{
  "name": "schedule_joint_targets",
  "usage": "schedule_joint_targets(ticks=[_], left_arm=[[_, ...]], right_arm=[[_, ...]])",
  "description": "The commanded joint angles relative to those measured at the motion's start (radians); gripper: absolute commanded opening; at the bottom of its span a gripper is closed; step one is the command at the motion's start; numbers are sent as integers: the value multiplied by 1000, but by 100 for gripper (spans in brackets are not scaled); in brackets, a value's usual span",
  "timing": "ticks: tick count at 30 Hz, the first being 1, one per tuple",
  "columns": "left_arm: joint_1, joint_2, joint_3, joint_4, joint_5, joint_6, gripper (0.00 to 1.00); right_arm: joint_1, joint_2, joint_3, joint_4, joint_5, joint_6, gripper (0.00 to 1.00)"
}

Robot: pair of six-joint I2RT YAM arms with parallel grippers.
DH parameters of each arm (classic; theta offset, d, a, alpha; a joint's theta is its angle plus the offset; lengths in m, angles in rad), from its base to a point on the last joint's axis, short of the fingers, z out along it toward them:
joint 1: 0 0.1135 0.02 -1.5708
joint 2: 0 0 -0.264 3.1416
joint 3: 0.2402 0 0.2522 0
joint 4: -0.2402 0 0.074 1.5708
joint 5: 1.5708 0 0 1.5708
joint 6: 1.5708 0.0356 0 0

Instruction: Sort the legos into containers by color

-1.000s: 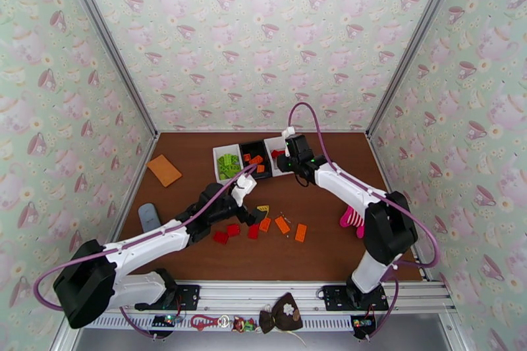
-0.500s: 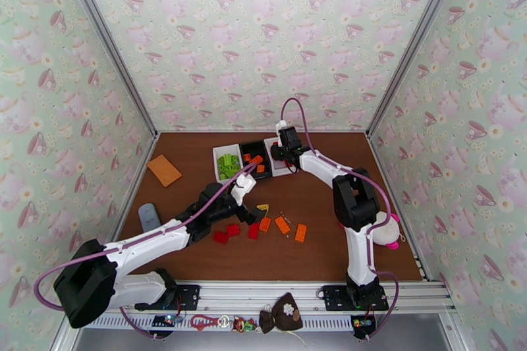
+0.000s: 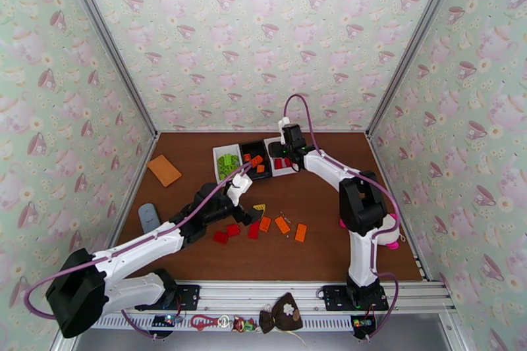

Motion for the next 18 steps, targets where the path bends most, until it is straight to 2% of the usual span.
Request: schedule_joint_targets(ticks=[1,4,8,13,18], left_arm=[[6,-58,18,-109,-49,-18,100],[8,-102,10,-176,-59,-23,100],[11,-172,-9,-246,-9,12,100],[16,-192,56,-553,38,207,100],[24,-141,127,-757,42,355,95]], right_arm=[[-5,-126,-99,58,-34,-17,82],[-3,-221,-197,61,-66,-32,86],[5,-336,-308,39,-139,-87,90],[29,-471,-416,-33,-201,-161,94],[49,-583,-486,-121,-221,-219,96]])
